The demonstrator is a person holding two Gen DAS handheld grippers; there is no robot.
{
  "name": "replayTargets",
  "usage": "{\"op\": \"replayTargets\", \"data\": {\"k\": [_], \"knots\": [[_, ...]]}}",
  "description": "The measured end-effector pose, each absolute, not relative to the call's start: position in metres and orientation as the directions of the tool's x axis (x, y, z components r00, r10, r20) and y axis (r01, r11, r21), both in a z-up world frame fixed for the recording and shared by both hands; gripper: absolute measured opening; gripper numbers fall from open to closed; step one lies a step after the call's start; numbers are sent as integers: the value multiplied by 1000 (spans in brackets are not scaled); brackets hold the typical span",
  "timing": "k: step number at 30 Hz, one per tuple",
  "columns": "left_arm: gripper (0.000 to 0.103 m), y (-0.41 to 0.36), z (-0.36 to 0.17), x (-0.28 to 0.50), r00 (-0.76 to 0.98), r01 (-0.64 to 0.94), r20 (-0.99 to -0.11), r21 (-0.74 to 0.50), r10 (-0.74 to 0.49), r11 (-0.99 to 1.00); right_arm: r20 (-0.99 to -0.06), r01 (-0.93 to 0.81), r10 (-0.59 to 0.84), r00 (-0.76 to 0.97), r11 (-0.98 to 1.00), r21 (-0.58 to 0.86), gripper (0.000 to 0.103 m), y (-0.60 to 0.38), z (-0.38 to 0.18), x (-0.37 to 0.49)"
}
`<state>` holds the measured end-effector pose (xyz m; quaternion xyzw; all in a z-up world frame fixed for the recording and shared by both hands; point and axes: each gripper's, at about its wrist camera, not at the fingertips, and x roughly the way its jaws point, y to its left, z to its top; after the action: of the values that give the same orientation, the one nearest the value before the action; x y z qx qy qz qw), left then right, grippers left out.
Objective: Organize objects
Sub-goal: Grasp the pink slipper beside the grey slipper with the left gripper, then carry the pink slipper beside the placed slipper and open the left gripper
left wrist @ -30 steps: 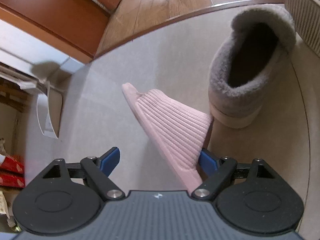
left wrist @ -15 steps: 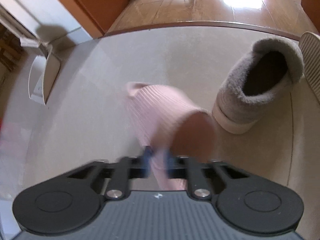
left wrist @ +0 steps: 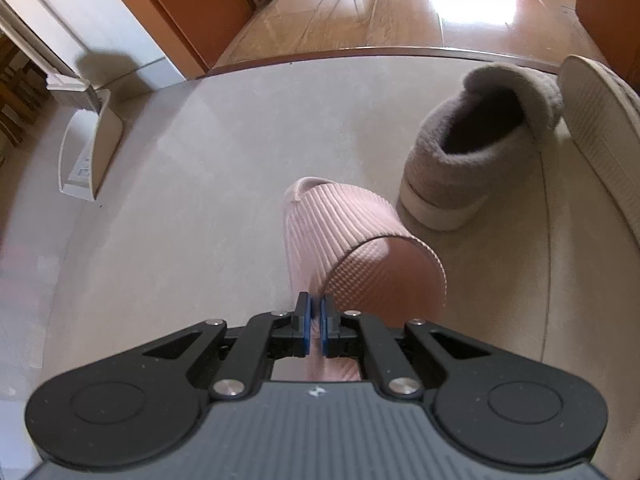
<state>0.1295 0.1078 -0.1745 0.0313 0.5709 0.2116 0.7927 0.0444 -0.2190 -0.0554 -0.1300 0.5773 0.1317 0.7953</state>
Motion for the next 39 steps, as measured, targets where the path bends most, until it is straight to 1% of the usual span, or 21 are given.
{"op": "replayTargets", "data": {"k": [5,8,11,17,22,27,29,32,34,38,39], "knots": [[3,81,-160,93,261,-298,-916,222,304,928,-930,-362,98,355,931,-40,103,-223,-34,43],[3,48,-157,69,264,-263,-926,198,268,944,-921,-363,120,371,932,-25,103,-229,-26,42],[3,12,-158,49,262,-225,-943,148,207,963,-924,-385,134,359,923,-16,103,-235,-23,40],[3,-52,-164,29,280,-129,-955,68,102,989,-942,-388,116,314,922,-16,103,-247,-38,33],[4,-91,-172,24,276,-86,-961,-35,-10,996,-954,-399,92,287,916,-32,103,-249,-50,32],[4,-115,-182,25,284,-23,-956,-87,-76,996,-956,-408,77,283,912,-48,103,-252,-58,30],[7,-121,-187,25,267,10,-958,-104,-103,995,-960,-404,73,271,914,-45,103,-254,-63,30],[20,-128,-190,25,249,33,-962,-103,-108,994,-966,-398,69,249,917,-37,103,-255,-69,30],[40,-129,-190,24,243,44,-964,-96,-104,994,-968,-399,74,242,916,-30,103,-254,-71,31],[48,-129,-182,22,237,93,-969,-44,-66,995,-962,-428,122,245,904,5,103,-250,-69,30],[53,-129,-179,23,236,113,-970,-30,-56,993,-958,-440,142,247,898,19,103,-248,-69,29]]}}
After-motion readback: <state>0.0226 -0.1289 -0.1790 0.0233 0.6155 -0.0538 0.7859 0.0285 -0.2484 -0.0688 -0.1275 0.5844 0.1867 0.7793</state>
